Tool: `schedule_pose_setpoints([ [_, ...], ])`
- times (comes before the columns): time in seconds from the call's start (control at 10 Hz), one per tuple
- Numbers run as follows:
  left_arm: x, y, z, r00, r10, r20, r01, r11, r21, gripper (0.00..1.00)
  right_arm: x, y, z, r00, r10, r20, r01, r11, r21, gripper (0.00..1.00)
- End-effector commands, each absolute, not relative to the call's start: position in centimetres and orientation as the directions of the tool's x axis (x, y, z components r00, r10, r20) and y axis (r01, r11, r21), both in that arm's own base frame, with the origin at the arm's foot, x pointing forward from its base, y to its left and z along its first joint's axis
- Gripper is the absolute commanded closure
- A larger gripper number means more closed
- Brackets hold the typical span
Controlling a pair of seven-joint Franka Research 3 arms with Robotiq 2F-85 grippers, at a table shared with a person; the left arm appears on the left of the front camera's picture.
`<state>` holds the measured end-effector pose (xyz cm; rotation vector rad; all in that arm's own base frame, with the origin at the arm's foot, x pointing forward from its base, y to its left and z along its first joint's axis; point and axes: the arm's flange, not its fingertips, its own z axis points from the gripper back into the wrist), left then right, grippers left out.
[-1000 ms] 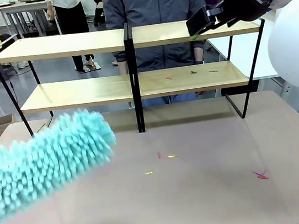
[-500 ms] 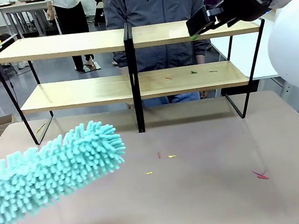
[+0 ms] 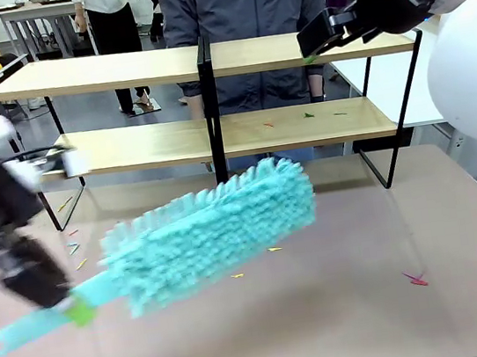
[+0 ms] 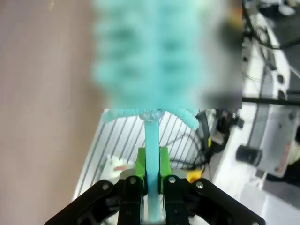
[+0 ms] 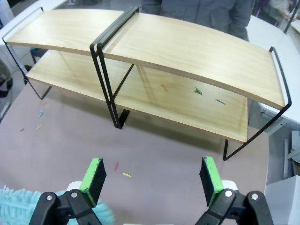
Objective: Clean the shelves.
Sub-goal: Clean another randomly selected level of the Shelf with the Duster.
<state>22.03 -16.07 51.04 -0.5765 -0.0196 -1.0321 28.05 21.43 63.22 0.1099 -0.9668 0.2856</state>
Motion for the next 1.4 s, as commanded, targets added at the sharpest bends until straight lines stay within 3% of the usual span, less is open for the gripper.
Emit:
schedule_pose_setpoints([
  [0.0,25.6,-20.9,50.7,0.623,-0.734,0.27,0.769,0.51,-0.386,0.87,28.1,21.4,63.2,0.532,0.191,0.825,-0.286,0.957,-0.037,0.0],
  [0.2,28.5,-19.8,50.8,0.697,-0.677,0.236,0.686,0.535,-0.492,0.87,28.1,21.4,63.2,0.532,0.191,0.825,-0.286,0.957,-0.037,0.0],
  [0.3,24.6,-21.9,50.8,0.617,-0.734,0.282,0.772,0.497,-0.395,0.87,28.1,21.4,63.2,0.532,0.191,0.825,-0.286,0.957,-0.037,0.0],
  [0.5,24.6,-21.9,50.8,0.617,-0.734,0.282,0.772,0.497,-0.395,0.87,28.1,21.4,63.2,0.532,0.191,0.825,-0.286,0.957,-0.037,0.0],
  [0.6,26.8,-22.1,49.9,0.64,-0.722,0.263,0.75,0.513,-0.418,0.87,28.1,21.4,63.2,0.532,0.191,0.825,-0.286,0.957,-0.037,0.0],
  [1.1,26.4,-31.2,52.0,0.827,-0.481,0.291,0.562,0.7,-0.441,0.87,28.1,21.4,63.2,0.532,0.191,0.825,-0.286,0.957,-0.037,0.0],
  [1.3,27.0,-34.2,52.4,0.923,-0.306,0.231,0.38,0.814,-0.439,0.87,28.1,21.4,63.2,0.532,0.191,0.825,-0.286,0.957,-0.037,0.0],
])
